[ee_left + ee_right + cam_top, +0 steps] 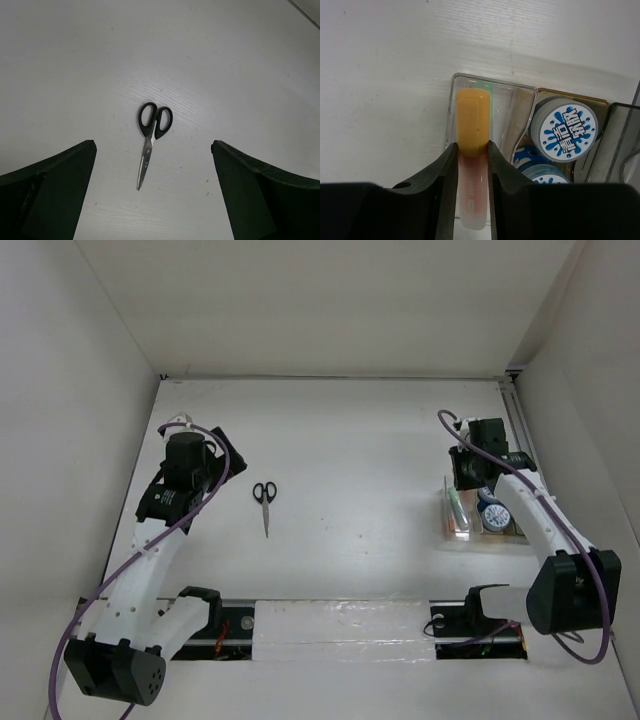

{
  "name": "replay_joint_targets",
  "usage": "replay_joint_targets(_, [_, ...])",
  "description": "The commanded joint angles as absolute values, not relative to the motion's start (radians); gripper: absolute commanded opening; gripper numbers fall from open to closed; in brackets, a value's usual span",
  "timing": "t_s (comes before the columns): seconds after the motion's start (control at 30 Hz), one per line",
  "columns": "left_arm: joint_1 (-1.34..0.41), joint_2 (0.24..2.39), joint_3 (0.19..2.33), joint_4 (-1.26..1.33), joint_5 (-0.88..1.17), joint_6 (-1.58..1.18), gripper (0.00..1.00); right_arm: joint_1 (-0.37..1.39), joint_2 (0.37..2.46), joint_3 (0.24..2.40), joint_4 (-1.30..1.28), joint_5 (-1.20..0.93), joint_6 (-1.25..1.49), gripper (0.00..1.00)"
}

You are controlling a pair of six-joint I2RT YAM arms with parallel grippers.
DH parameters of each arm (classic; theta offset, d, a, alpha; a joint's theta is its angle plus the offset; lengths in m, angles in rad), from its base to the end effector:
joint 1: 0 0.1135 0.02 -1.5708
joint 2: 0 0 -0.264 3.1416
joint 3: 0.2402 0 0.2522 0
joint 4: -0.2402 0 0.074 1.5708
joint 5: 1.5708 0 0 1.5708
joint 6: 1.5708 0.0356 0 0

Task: Sort the stationery into containers
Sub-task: Place the stationery in the storage box.

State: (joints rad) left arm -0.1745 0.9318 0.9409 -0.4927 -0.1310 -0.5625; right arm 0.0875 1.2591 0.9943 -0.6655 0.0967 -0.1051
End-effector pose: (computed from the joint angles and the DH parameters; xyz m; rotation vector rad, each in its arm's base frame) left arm 0.2014 -0.0308 0.3368 -0.4781 2.0094 -0.3230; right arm 0.2559 0.0190 0.2708 -0.2004 2.4914 -0.1282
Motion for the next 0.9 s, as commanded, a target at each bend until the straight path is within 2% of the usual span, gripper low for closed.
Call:
replay_joint_targets(0.0, [-0.172, 0.899, 0.936, -0.465, -0.132, -0.549, 1.00, 0.065, 1.252, 1.051, -0.676, 0.084, -0.110, 0.00])
replay_joint_targets(0.33, [-0.172, 0.890, 0.936, -0.465, -0.132, -0.549, 1.00, 0.064, 1.261, 1.051, -0.687, 0.101, -0.091, 0.00])
replay_joint_targets(0.83, [-0.172, 0.890, 0.945, -0.474, -0.141, -0.549, 1.00, 0.064, 1.379, 1.062, -0.699, 0.101, -0.091, 0.00])
replay_joint_targets(0.87, [-0.172, 0.890, 0.945, -0.474, -0.141, -0.549, 1.00, 0.064, 1.394, 1.062, -0.699, 0.101, -0.091, 0.02])
